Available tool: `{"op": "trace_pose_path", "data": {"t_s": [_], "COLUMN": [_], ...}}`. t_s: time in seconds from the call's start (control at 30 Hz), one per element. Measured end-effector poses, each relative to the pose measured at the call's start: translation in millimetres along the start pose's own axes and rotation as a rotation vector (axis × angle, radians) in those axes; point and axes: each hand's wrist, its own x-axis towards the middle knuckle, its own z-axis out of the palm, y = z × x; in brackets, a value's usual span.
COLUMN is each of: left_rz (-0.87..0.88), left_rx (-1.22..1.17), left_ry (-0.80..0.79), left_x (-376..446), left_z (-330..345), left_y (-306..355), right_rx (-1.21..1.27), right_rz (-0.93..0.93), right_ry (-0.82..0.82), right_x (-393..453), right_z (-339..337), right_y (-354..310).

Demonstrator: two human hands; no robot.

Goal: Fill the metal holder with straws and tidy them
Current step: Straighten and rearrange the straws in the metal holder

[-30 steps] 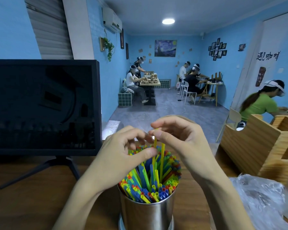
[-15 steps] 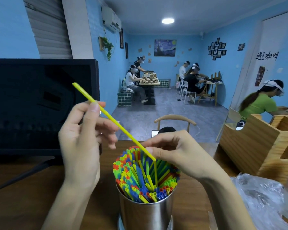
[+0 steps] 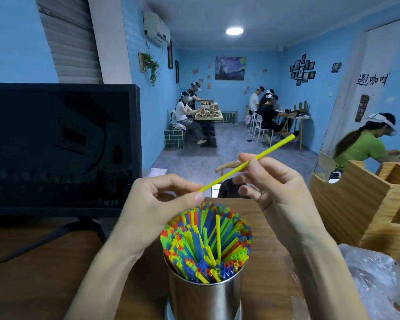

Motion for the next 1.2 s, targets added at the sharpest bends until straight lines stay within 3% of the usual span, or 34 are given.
{"op": "trace_pose_path", "data": {"t_s": [0.2, 0.37, 0.53, 0.77, 1.2], "left_rz": [0.0, -0.107, -0.094, -0.061, 0.041], "left_rx": [0.19, 0.344, 0.363, 0.455, 0.694], "left_ry": [-0.19, -0.472, -0.463, -0.507, -0.44], "left_x": [-1.1, -2.4, -4.1, -6.5, -13.8], "left_z": [-0.7, -16.7, -21.7, -35.9, -19.5], "left_y": [3.1, 5.6, 12.4, 13.6, 21.7], "right_rx": [-0.232, -0.48, -0.69, -0.722, -0.709], "right_rz": [-0.194, -0.231, -0.171, -0.103, -0.111], "right_ry": [0.006, -0.096, -0.227, -0.275, -0.212], "right_x": [-4.1, -3.4, -4.7, -7.3, -2.9], "right_z": [14.1, 14.2, 14.3, 12.1, 9.9], "right_y": [10.9, 20.3, 26.5, 21.5, 27.6]}}
